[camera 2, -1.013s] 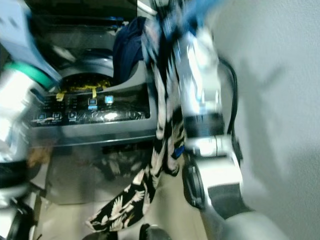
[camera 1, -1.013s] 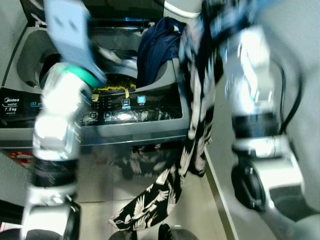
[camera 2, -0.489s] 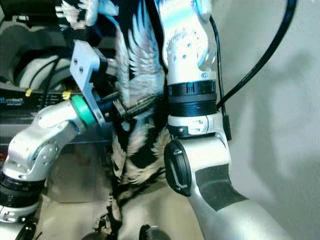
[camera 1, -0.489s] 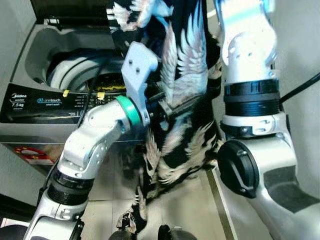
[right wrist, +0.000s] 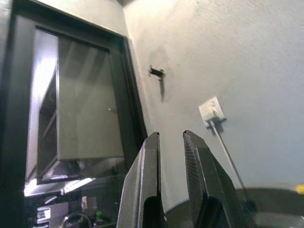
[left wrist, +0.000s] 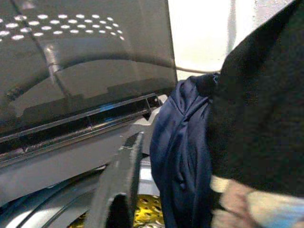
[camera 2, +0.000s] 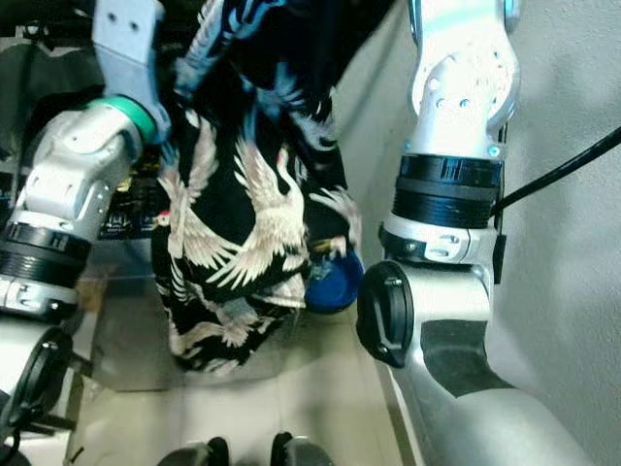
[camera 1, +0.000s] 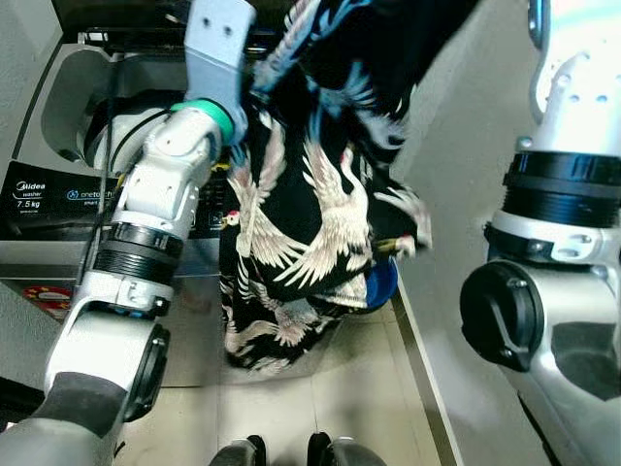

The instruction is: Clothes washing

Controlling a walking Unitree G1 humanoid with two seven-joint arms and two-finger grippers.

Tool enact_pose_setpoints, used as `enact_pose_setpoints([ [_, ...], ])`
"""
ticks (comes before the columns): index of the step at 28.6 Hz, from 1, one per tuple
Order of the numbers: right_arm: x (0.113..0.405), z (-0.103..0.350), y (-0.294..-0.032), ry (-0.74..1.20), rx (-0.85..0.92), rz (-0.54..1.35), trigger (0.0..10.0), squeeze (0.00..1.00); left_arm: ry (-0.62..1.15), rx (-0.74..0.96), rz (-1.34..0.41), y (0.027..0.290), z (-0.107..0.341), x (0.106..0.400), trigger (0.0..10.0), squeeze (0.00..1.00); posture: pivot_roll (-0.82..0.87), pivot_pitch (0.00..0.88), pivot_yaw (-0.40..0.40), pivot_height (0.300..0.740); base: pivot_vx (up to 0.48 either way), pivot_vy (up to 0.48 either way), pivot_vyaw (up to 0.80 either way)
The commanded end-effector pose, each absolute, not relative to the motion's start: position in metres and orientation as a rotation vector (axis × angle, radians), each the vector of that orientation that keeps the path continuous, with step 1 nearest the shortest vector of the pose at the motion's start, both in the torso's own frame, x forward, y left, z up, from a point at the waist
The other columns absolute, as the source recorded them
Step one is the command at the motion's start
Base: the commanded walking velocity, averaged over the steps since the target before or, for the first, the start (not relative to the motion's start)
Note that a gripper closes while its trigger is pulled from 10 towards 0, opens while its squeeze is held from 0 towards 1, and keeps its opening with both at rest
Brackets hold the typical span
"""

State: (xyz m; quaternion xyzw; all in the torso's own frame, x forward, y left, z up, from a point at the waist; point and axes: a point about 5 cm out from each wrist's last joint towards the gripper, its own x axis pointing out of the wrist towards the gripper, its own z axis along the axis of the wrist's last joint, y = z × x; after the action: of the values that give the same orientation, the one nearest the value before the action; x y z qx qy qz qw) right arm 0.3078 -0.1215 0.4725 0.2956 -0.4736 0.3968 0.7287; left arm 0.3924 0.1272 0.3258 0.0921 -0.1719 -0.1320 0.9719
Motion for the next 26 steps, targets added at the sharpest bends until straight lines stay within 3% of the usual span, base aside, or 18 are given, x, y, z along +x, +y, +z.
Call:
enact_pose_setpoints([
  [1,0.300,0.474,-0.131,-1.085,0.636,0.860,10.0,0.00,-0.334,0.188,-0.222,0.138,0.323,0.397,0.0,0.00,0.01,0.098,0.009,0.740,0.000,0.000,0.00],
  [4,0.304,0.465,-0.140,-1.061,0.610,0.804,10.0,0.00,-0.370,0.216,-0.068,0.160,0.331,0.400,0.0,0.00,0.00,0.097,0.011,0.740,0.000,0.000,0.00],
  [6,0.304,0.465,-0.140,-1.061,0.610,0.804,10.0,0.00,-0.370,0.216,-0.068,0.160,0.331,0.400,0.0,0.00,0.00,0.097,0.011,0.740,0.000,0.000,0.00],
  [7,0.309,0.456,-0.148,-1.031,0.587,0.759,10.0,0.00,-0.389,0.245,0.095,0.181,0.338,0.401,10.0,0.00,0.00,0.096,0.010,0.740,0.000,0.000,0.00],
  [8,0.309,0.456,-0.148,-1.031,0.587,0.759,10.0,0.00,-0.389,0.245,0.095,0.181,0.338,0.401,10.0,0.00,0.00,0.096,0.010,0.740,0.000,0.000,0.00],
  [9,0.322,0.438,-0.155,-0.961,0.521,0.697,10.0,0.00,-0.409,0.281,0.301,0.211,0.348,0.397,10.0,0.00,0.00,0.097,0.009,0.740,0.000,0.000,0.00],
  [12,0.332,0.421,-0.158,-0.888,0.451,0.650,10.0,0.00,-0.420,0.304,0.452,0.234,0.355,0.392,10.0,0.00,0.01,0.098,0.006,0.740,0.000,0.000,0.00],
  [13,0.349,0.391,-0.146,-0.769,0.267,0.599,10.0,0.00,-0.430,0.331,0.569,0.256,0.360,0.386,10.0,0.00,0.01,0.099,0.004,0.740,0.000,0.000,0.00],
  [14,0.349,0.391,-0.146,-0.769,0.267,0.599,10.0,0.00,-0.430,0.331,0.569,0.256,0.360,0.386,10.0,0.00,0.01,0.099,0.004,0.740,0.000,0.000,0.00],
  [16,0.366,0.329,-0.097,-0.565,-0.102,0.638,10.0,0.00,-0.418,0.365,0.647,0.280,0.362,0.379,10.0,0.00,0.02,0.101,0.002,0.740,0.000,0.000,0.00],
  [17,0.366,0.329,-0.097,-0.565,-0.102,0.638,10.0,0.00,-0.418,0.365,0.647,0.280,0.362,0.379,10.0,0.00,0.02,0.101,0.002,0.740,0.000,0.000,0.00],
  [20,0.366,0.287,-0.038,-0.450,-0.282,0.695,10.0,0.00,-0.409,0.422,0.698,0.292,0.358,0.377,10.0,0.00,0.03,0.107,-0.001,0.740,0.000,0.000,0.00],
  [21,0.366,0.287,-0.038,-0.450,-0.282,0.695,10.0,0.00,-0.409,0.422,0.698,0.292,0.358,0.377,10.0,0.00,0.03,0.107,-0.001,0.740,0.000,0.000,0.00],
  [24,0.365,0.271,-0.006,-0.433,-0.431,0.671,10.0,0.00,-0.383,0.455,0.753,0.295,0.346,0.377,10.0,0.00,0.03,0.110,-0.003,0.740,0.000,0.000,0.00],
  [26,0.357,0.256,0.012,-0.433,-0.547,0.744,10.0,0.00,-0.228,0.416,0.619,0.287,0.320,0.389,10.0,0.00,0.03,0.115,-0.005,0.740,0.000,0.000,0.00],
])
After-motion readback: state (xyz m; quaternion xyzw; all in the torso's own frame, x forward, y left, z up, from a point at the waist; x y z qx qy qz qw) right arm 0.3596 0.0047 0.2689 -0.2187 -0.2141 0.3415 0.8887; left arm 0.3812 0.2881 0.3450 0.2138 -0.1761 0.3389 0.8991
